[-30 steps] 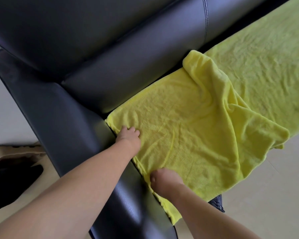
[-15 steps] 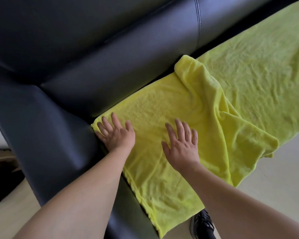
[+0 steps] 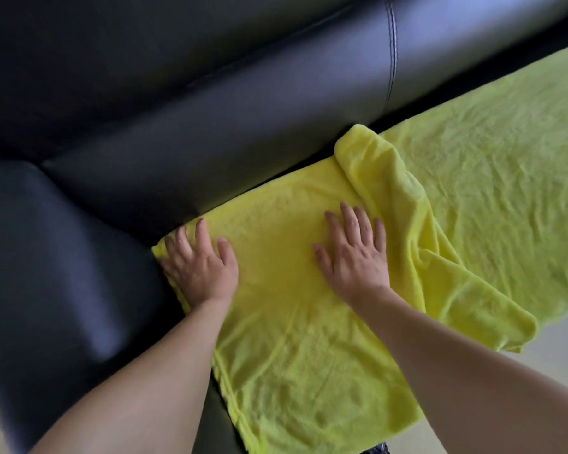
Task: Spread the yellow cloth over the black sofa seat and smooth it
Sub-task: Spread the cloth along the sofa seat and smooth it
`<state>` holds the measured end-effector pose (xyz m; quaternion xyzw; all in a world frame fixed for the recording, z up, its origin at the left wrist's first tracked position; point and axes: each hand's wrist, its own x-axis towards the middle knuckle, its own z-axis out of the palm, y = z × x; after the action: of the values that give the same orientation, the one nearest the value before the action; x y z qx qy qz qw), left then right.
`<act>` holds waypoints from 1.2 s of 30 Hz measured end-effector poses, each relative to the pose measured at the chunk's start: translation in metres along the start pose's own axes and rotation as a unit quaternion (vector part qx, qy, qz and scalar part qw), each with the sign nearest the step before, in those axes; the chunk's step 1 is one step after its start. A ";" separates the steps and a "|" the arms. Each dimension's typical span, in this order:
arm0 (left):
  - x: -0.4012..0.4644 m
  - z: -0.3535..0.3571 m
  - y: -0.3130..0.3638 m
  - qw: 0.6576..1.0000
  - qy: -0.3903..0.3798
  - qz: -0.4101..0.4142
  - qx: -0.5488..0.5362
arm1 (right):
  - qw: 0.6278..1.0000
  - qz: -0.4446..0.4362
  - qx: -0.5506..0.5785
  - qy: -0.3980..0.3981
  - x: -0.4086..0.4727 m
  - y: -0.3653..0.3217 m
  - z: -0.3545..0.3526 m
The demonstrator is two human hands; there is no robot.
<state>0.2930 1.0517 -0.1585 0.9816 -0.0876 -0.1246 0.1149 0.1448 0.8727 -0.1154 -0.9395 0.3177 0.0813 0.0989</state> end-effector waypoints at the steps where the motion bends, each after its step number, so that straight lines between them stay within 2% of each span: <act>1: 0.002 0.002 0.002 1.000 -0.006 -0.019 0.003 | 1.000 -0.023 -0.009 -0.006 0.012 0.004 -0.002; 4: 0.006 0.011 0.000 0.999 -0.007 -0.044 0.013 | 0.992 -0.079 -0.075 -0.059 0.036 0.017 0.009; 10: 0.007 0.027 -0.003 0.997 0.049 -0.037 0.044 | 0.993 -0.093 -0.068 -0.015 0.040 0.025 0.036; 25: 0.008 0.044 0.000 0.991 0.114 -0.039 0.055 | 0.992 -0.112 -0.044 0.044 0.047 0.033 0.060; 32: 0.009 0.042 0.000 0.989 0.118 -0.046 0.077 | 0.989 -0.127 -0.041 0.070 0.044 0.035 0.058; 36: 0.010 0.030 0.004 0.988 0.091 -0.049 0.111 | 0.990 -0.128 -0.039 0.043 0.044 0.034 0.048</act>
<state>0.2940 1.0398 -0.1879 0.9986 -0.0424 -0.0299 0.0062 0.1539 0.8321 -0.1761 -0.9783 0.1949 0.0397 0.0575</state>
